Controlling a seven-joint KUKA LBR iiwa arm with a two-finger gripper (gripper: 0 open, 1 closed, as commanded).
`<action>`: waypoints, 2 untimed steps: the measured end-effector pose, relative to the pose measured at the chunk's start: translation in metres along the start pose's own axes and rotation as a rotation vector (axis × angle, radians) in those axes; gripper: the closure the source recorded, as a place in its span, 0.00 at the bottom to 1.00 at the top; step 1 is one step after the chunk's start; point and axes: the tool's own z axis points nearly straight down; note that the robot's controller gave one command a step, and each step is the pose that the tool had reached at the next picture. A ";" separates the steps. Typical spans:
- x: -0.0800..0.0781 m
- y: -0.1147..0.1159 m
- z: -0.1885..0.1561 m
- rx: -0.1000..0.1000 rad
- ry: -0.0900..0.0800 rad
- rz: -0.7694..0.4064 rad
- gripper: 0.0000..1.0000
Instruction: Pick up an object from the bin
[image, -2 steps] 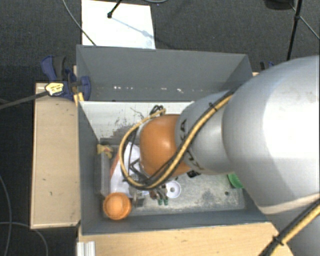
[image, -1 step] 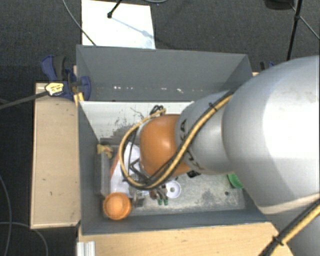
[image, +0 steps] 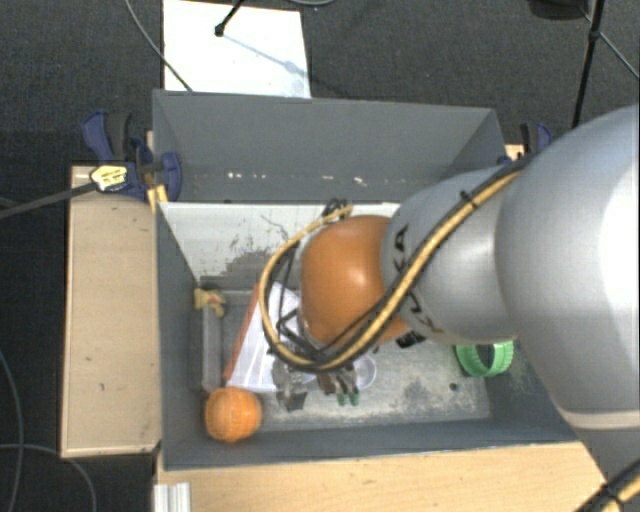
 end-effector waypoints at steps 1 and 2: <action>-0.032 0.006 -0.008 0.000 -0.002 0.016 1.00; -0.002 0.000 -0.092 -0.001 -0.001 0.002 1.00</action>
Offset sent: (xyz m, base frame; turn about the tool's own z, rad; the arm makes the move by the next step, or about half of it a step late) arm 0.0018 -0.0001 0.0916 -0.0008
